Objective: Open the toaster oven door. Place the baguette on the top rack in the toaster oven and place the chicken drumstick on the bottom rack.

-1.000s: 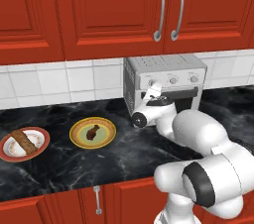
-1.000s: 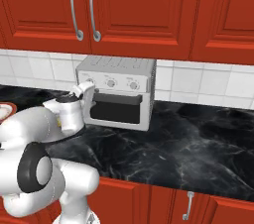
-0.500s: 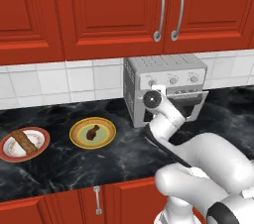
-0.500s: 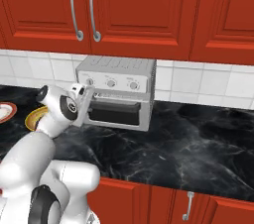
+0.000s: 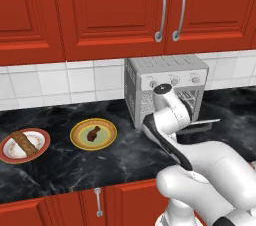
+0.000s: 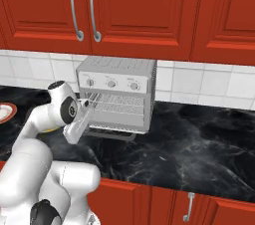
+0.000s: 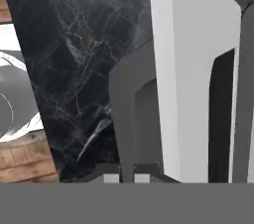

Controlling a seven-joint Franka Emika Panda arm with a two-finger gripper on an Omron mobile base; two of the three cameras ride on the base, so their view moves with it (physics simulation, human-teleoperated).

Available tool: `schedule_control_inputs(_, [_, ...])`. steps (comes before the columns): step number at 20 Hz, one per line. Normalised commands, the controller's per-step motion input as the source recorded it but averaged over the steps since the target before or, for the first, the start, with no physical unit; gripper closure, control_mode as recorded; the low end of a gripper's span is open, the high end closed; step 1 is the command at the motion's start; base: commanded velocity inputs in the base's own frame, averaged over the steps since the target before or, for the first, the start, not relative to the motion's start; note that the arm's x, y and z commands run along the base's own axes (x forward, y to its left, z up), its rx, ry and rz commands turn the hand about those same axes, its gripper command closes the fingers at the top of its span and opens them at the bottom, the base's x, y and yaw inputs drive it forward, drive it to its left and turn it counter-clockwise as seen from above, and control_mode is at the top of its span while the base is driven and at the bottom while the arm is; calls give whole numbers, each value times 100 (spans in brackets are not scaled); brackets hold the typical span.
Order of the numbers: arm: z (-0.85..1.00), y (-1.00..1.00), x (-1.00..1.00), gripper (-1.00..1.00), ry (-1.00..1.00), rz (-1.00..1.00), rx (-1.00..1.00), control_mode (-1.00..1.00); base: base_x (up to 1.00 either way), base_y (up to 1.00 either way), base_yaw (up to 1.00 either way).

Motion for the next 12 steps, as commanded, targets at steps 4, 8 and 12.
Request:
schedule_control_inputs(4, [45, 0, -41, -100, 9, 3, 2, -100, 0, 0, 0])
schedule_control_inputs(8, [100, 0, 20, -100, -8, 4, 0, -100, 0, 0, 0])
schedule_control_inputs(12, [18, -2, 89, -100, 0, 6, 8, -100, 0, 0, 0])
